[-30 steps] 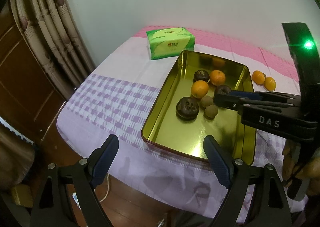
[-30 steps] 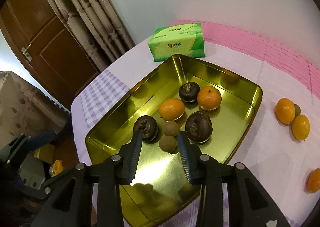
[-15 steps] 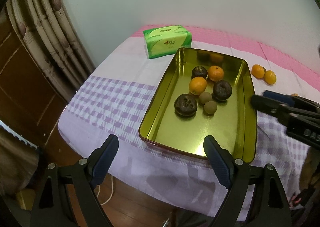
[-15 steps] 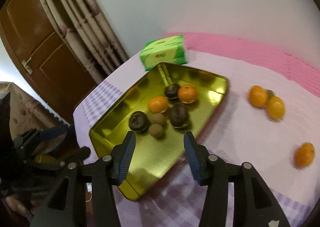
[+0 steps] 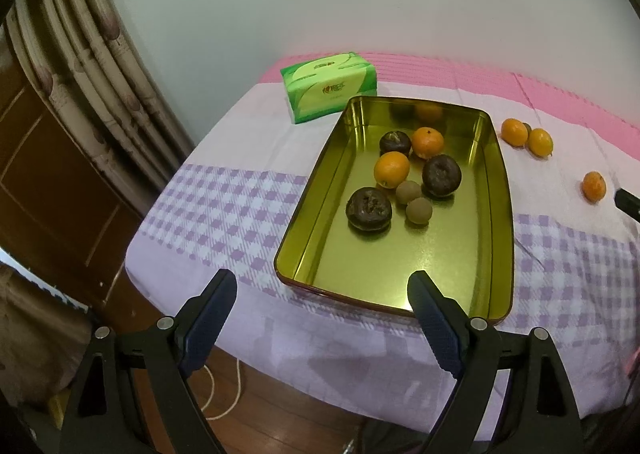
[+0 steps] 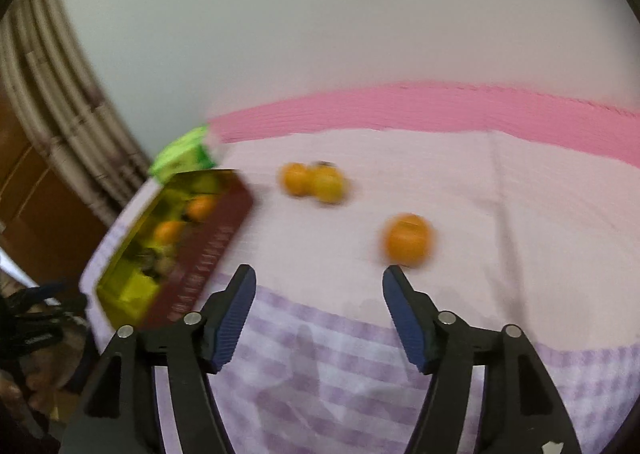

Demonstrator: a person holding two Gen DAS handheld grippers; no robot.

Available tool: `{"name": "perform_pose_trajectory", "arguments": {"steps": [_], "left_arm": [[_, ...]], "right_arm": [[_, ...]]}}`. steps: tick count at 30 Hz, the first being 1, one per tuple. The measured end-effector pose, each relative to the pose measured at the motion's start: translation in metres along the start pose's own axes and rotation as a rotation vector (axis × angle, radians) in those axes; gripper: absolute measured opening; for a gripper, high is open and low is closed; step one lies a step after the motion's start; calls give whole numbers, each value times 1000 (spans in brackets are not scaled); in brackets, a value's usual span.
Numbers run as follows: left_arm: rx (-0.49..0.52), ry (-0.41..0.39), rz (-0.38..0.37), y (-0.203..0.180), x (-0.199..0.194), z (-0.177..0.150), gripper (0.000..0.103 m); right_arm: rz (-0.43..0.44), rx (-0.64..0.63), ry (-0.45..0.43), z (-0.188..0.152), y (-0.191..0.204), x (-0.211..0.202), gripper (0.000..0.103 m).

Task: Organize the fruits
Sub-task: 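Withdraw the open right gripper from the tray while the left gripper moves away, then reach the left gripper to a yellow lemon on the cloth and close on it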

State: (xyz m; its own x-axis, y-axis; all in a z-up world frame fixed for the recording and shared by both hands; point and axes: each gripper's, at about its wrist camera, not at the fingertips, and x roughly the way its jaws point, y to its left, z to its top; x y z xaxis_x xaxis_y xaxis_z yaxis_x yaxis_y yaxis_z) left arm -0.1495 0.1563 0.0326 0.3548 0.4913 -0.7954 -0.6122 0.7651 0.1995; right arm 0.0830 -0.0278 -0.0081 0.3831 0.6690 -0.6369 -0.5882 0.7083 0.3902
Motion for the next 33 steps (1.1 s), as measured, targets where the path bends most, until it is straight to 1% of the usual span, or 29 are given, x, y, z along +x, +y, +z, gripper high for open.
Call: {"name": "perform_pose_trajectory", "arguments": {"steps": [3, 8, 9, 12, 14, 15, 16, 17, 19, 22, 25, 33], "left_arm": [[12, 1, 5, -3, 1, 0, 87], [31, 3, 16, -7, 1, -2, 88], [35, 3, 18, -8, 2, -2, 88], [46, 6, 20, -10, 3, -3, 88], [51, 8, 20, -11, 3, -4, 88], [52, 8, 20, -11, 3, -3, 88], [53, 9, 20, -11, 3, -4, 88], [54, 11, 20, -11, 4, -4, 88], [56, 15, 19, -12, 5, -4, 88], [59, 17, 20, -13, 6, -4, 88], [63, 16, 22, -15, 6, -5, 88], [104, 4, 34, -27, 3, -8, 88]], "right_arm": [[-96, 34, 12, -9, -35, 3, 67], [-186, 142, 14, -15, -89, 3, 67], [-201, 157, 11, -15, -97, 3, 67], [-259, 182, 8, -14, -113, 2, 73], [-271, 207, 12, -13, -123, 3, 74], [-278, 218, 10, -14, -127, 3, 75], [-289, 217, 0, -14, -128, 2, 79], [-301, 215, 1, -14, -130, 3, 80], [-321, 195, -1, -15, -128, 5, 84], [-357, 156, 4, -15, -125, 7, 88], [-377, 151, 7, -14, -124, 11, 90], [-367, 169, 2, -15, -125, 11, 96]]}}
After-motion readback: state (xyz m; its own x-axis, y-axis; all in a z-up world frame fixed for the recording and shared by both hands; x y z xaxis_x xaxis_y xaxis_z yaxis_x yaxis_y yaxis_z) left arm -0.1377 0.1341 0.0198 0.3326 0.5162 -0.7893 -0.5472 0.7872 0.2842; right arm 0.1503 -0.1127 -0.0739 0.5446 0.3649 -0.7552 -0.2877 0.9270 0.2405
